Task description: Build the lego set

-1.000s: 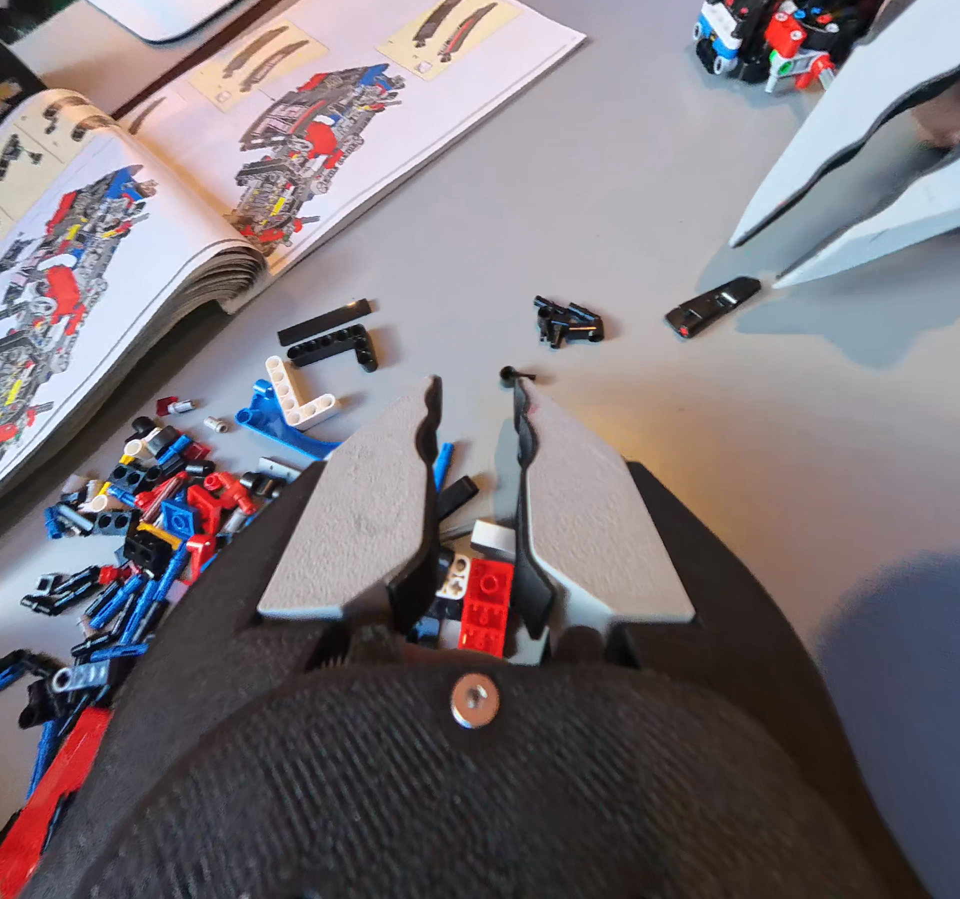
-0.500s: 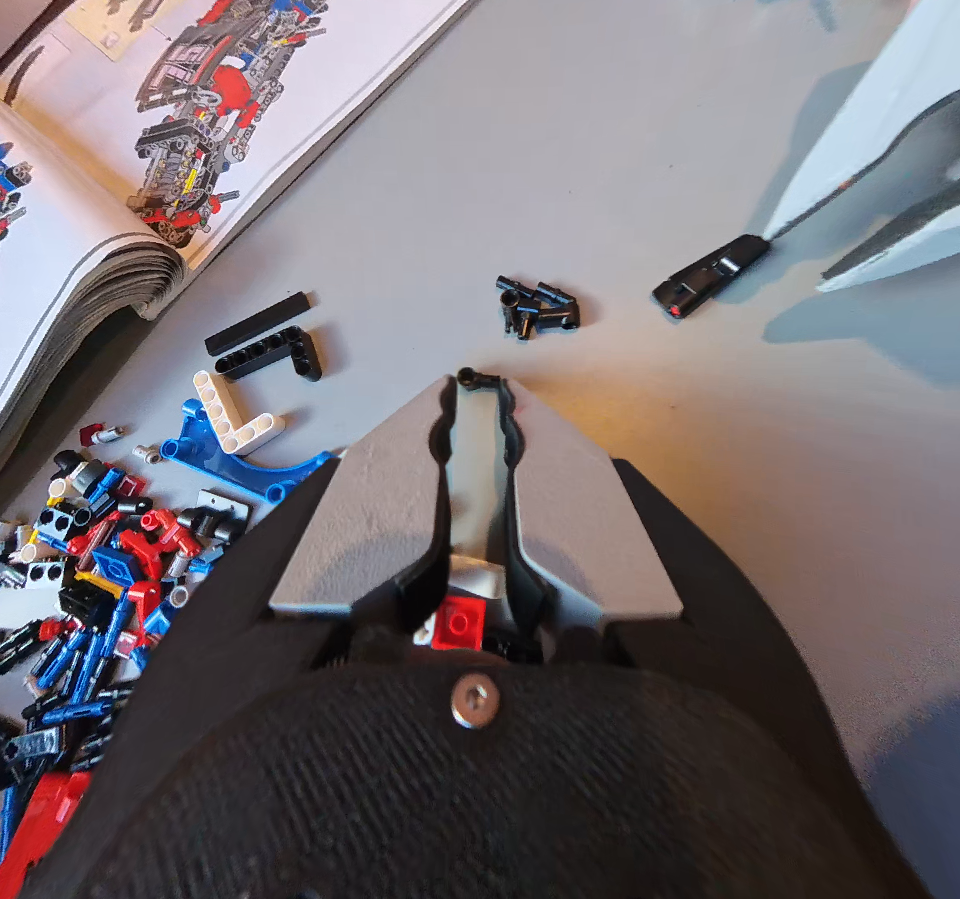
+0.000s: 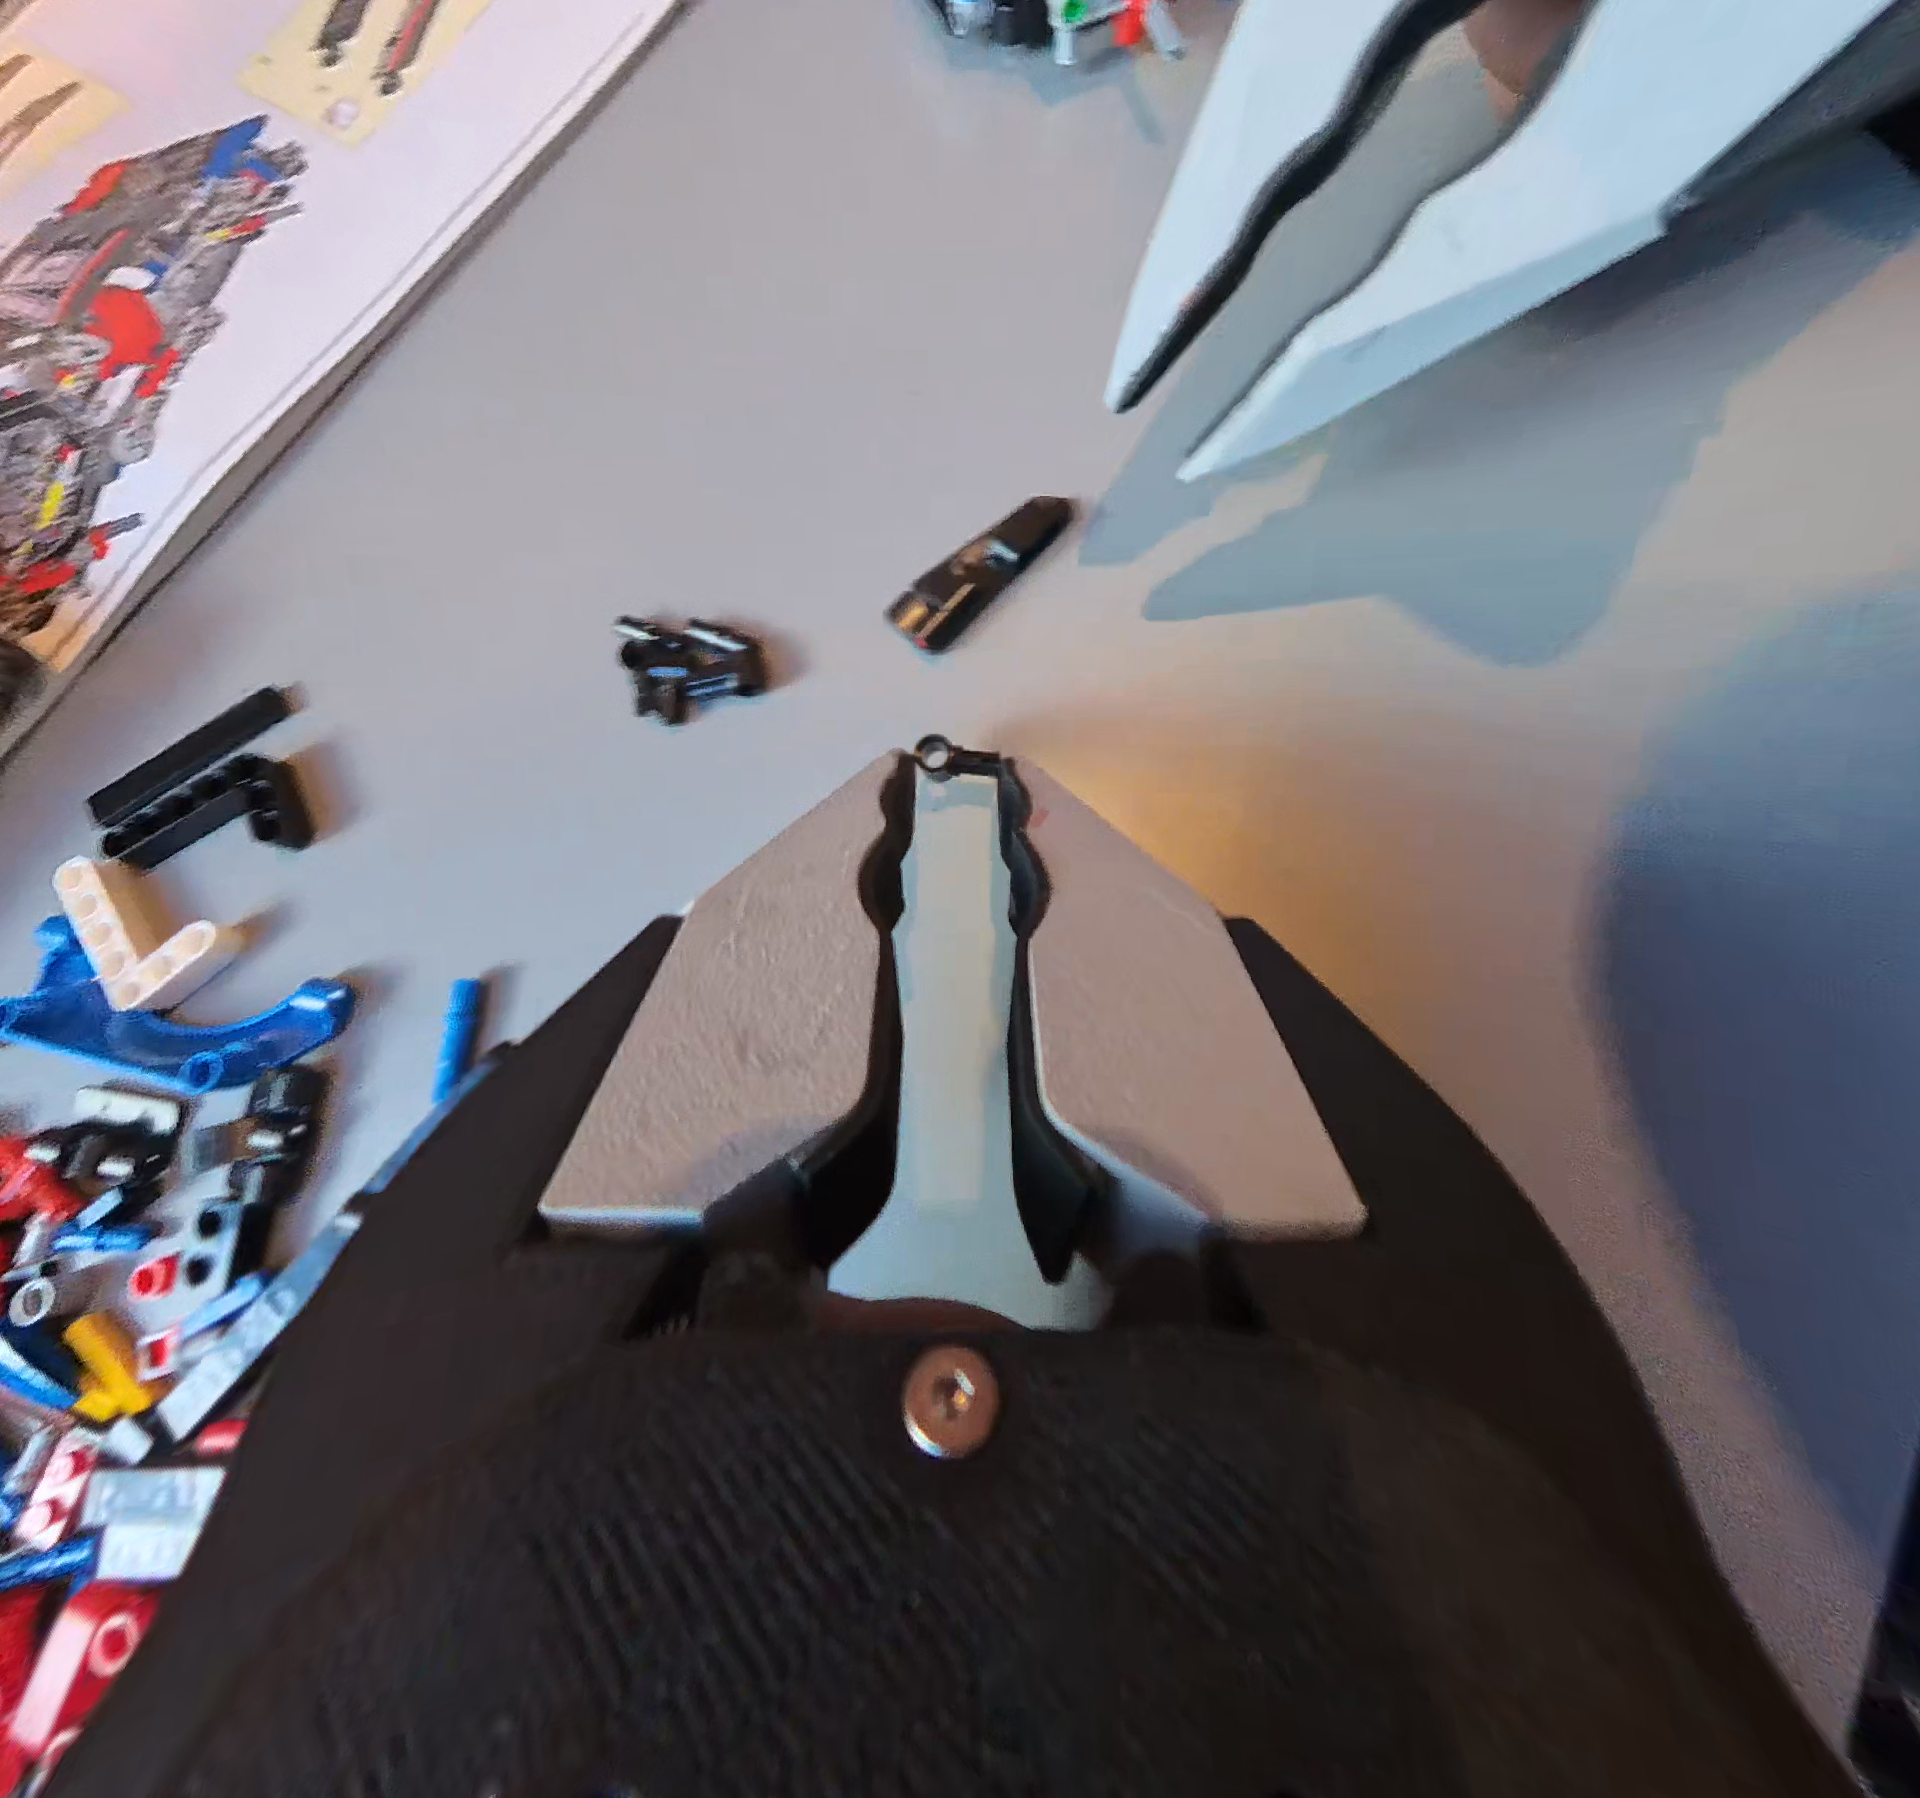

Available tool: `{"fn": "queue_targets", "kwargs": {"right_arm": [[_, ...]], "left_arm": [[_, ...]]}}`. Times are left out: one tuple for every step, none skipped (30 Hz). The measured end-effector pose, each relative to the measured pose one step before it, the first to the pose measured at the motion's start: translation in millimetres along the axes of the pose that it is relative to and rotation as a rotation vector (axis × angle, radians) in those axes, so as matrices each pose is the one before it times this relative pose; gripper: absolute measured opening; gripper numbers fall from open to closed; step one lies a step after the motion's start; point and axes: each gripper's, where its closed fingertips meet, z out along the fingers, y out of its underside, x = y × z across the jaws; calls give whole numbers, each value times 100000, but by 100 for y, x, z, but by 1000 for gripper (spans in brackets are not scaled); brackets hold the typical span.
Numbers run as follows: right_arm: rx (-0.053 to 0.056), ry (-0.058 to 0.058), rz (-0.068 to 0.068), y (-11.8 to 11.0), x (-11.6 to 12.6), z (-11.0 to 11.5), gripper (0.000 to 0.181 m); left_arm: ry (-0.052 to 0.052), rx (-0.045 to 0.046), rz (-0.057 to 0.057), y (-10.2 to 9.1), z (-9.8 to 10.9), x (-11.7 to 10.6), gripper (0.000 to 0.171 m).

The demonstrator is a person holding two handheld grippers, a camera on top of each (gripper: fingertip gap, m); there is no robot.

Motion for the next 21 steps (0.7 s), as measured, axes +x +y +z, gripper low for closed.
{"fn": "queue_targets", "kwargs": {"right_arm": [[-312, -714, -435, 62, -271, -68, 7], [-688, -971, -86, 103, -239, -14, 5], [-433, -399, -149, 63, -133, 4, 5], [33, -216, -312, -7, -69, -1, 5], [107, -361, -224, -21, -64, 3, 5], [-17, -552, -1, 7, -70, 14, 5], [-31, -751, 67, -8, -90, 25, 5], [1, -900, 43, -9, -119, 18, 5], [27, -868, 122, -9, -130, 10, 4], [135, -798, 294, -42, -116, -6, 4], [410, -749, 484, -70, -119, -39, 3], [744, -734, 682, -104, -109, -67, 3], [917, -645, 865, -138, -75, -86, 2], [952, -513, 961, -130, -35, -99, 2], [833, -436, 926, -116, 15, -74, 2], [637, -394, 811, -86, 16, -61, 2], [546, -308, 667, -87, 27, -29, 2], [498, -214, 472, -83, 13, -21, 2], [284, -50, 221, -52, 20, 12, 2], [71, 144, -38, -20, 23, 22, 2], [-87, 201, -203, 5, 32, 24, 2]], "left_arm": [[1310, -231, 769, -39, 168, 679, 13], [1445, -612, 724, 10, 213, 651, 13], [988, -910, 1177, 68, 238, 526, 13], [-301, -296, 1119, -28, 192, 230, 13], [-473, 216, 623, -119, 70, 79, 15], [-49, -583, 215, -27, -1, 34, 16], [-175, -626, 68, -25, -59, -47, 20], [-663, 259, -184, -146, -91, -136, 23], [-275, 809, -421, -202, -112, -79, 23], [653, 631, -694, -185, -90, 70, 23], [1260, 401, -947, -127, -78, 180, 24], [1224, 256, -891, -104, -82, 202, 24], [687, 256, -482, -80, -95, 131, 24], [-45, 277, 37, -69, -108, 2, 25], [-500, 15, 330, -35, -139, -89, 25], [-634, -115, 342, -48, -154, -149, 26], [-622, 428, 201, -159, -203, -180, 26], [-350, 1133, 60, -271, -220, -186, 26], [-191, 1722, -25, -388, -240, -200, 26], [-698, 2717, -294, -519, -233, -345, 26], [-2564, 3469, -1198, -602, -194, -710, 25]]}}
